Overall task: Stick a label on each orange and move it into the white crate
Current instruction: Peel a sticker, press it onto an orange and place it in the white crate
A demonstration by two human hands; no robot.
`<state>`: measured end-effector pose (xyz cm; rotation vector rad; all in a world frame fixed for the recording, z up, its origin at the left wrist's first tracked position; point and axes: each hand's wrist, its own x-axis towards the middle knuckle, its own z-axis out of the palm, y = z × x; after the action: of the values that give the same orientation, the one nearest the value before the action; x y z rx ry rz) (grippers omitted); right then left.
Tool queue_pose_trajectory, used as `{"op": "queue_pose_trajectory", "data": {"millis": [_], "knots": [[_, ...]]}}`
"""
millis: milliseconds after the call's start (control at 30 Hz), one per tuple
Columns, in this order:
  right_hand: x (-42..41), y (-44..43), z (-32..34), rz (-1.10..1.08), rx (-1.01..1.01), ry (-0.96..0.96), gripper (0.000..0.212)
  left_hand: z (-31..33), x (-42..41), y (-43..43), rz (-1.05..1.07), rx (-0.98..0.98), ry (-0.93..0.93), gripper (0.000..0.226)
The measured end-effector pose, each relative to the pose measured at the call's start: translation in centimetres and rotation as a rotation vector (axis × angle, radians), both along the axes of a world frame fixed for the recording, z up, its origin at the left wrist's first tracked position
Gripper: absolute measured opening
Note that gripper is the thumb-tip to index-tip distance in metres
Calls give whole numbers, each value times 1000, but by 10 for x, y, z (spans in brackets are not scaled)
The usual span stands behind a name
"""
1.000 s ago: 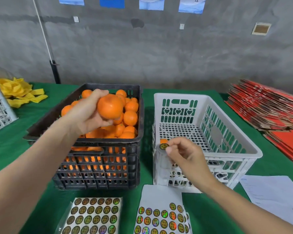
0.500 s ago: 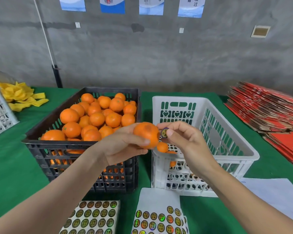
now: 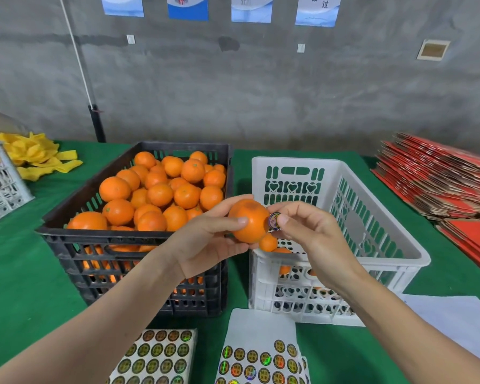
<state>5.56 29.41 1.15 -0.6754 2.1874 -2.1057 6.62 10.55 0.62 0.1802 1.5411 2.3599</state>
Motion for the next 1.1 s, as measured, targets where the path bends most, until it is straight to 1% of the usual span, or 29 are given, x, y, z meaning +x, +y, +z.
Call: {"op": "queue_pose_trajectory", "data": {"millis": [100,200,300,400,533,667,767,900,1100], "knots": [[0,-4,4,-29,144,117,19,-4,-3,1,-3,-64,44,56],[-3,-6,6,-25,251,193,17,-8,-5,3,-15,-120,74,59],[-7,-7,4,-16,350,234,21,-9,-6,3,-18,-115,72,59],[-9,-7,2,-23,389,276,25,-10,-7,3,-31,-95,67,62],[-12,-8,0,-56,393,296,27,-10,-8,3,-37,-76,66,58],[-12,-9,-1,-105,539,426,22,-11,-11,4,-51,-107,76,56],[-14,-8,1,-92,634,453,15,-11,-13,4,-48,-134,76,57],[-16,-7,5,-103,745,467,11,-11,-14,6,-49,-194,75,57],[-20,-3,15,-117,752,524,15,-10,-15,6,-71,-229,76,60]]}}
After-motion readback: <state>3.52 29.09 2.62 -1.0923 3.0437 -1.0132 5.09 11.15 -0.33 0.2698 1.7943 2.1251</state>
